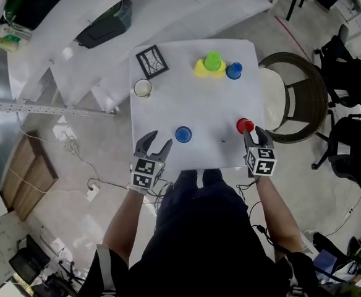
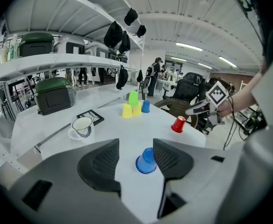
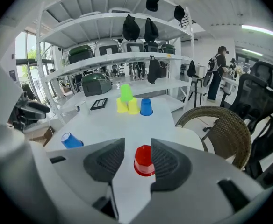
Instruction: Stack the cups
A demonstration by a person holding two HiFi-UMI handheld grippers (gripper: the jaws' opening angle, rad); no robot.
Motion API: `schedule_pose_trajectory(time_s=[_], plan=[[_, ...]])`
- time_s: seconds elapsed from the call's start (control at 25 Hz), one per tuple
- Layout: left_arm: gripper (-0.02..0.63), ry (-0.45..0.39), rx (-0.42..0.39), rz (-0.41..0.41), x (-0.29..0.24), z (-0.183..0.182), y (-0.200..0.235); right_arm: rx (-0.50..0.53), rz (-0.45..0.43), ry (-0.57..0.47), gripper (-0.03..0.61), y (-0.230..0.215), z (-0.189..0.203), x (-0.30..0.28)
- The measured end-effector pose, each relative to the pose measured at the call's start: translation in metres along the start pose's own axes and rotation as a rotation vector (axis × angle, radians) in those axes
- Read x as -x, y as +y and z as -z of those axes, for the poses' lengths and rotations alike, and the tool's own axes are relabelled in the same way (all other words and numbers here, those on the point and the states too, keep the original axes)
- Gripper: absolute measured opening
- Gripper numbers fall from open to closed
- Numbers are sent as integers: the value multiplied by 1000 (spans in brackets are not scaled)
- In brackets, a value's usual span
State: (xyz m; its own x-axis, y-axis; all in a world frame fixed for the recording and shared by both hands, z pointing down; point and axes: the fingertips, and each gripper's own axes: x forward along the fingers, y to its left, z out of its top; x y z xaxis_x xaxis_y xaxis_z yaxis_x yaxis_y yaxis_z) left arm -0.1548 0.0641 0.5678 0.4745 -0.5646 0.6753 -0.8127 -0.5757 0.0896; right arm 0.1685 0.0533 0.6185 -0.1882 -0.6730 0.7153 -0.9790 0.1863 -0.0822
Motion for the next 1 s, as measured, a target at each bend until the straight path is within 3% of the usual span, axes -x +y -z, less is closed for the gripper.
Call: schedule_pose_trajectory(time_s=[0.32, 0.68, 1.0], plan=[[224, -1, 17, -7, 3, 1, 2, 65, 5, 123, 222, -8, 39, -27], [222, 4, 25, -7, 0, -3, 5, 85, 7, 193, 224, -15, 58, -47], [218, 6, 53, -9, -7, -5, 9, 170, -18, 172, 195, -8, 49, -52]])
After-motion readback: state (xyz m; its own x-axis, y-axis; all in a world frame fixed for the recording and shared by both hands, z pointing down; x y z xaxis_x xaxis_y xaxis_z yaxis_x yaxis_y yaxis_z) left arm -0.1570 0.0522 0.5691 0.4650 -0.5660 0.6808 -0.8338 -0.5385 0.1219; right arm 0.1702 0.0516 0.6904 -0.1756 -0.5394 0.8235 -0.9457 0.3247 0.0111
